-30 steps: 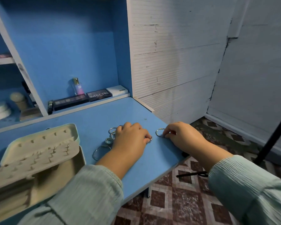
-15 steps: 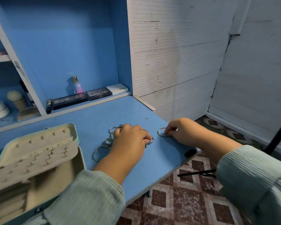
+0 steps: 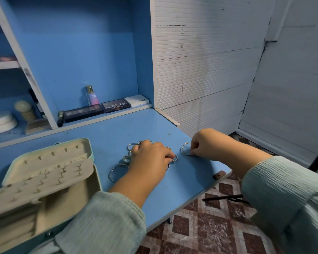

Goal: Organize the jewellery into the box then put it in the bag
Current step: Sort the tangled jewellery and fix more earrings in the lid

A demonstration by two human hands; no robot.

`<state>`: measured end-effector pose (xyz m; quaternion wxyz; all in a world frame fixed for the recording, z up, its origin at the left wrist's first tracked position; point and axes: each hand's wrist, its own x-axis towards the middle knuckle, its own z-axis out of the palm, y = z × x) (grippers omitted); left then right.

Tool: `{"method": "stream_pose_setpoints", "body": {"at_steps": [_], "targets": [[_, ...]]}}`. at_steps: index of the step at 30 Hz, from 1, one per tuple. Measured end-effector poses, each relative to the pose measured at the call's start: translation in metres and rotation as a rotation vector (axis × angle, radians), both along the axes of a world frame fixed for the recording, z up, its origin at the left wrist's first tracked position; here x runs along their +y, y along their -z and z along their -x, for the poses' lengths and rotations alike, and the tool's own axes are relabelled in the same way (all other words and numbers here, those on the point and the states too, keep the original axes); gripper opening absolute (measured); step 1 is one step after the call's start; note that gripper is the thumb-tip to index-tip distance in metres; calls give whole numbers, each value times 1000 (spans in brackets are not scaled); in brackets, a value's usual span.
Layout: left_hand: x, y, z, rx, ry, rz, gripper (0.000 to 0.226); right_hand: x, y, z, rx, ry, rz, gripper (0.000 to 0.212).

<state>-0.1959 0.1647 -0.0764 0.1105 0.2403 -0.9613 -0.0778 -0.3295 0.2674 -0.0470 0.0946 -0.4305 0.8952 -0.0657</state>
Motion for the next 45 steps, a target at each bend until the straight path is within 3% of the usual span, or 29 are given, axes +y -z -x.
{"method": "stream_pose_setpoints", "body": {"at_steps": [6, 10, 14, 22, 26, 33, 45], "targets": [[-2, 2, -2, 60, -31, -40, 18, -2, 3, -4, 21, -11, 37, 28], [-4, 1, -3, 108, -54, -73, 17, -1, 13, -8, 57, -4, 226, 20], [-9, -4, -10, 218, -167, -80, 27, -1, 25, -13, -22, -75, 402, 10], [-9, -6, -37, 105, -279, 88, 34, 5, 43, -25, -191, -253, 628, 13], [-3, -5, -50, 46, -297, 80, 32, 7, 47, -24, -239, -286, 657, 20], [6, 0, -73, 171, -323, 116, 40, 6, 50, -24, -333, -237, 740, 17], [18, 19, -93, 134, -386, 333, 34, 6, 48, -26, -166, -355, 602, 7]]}}
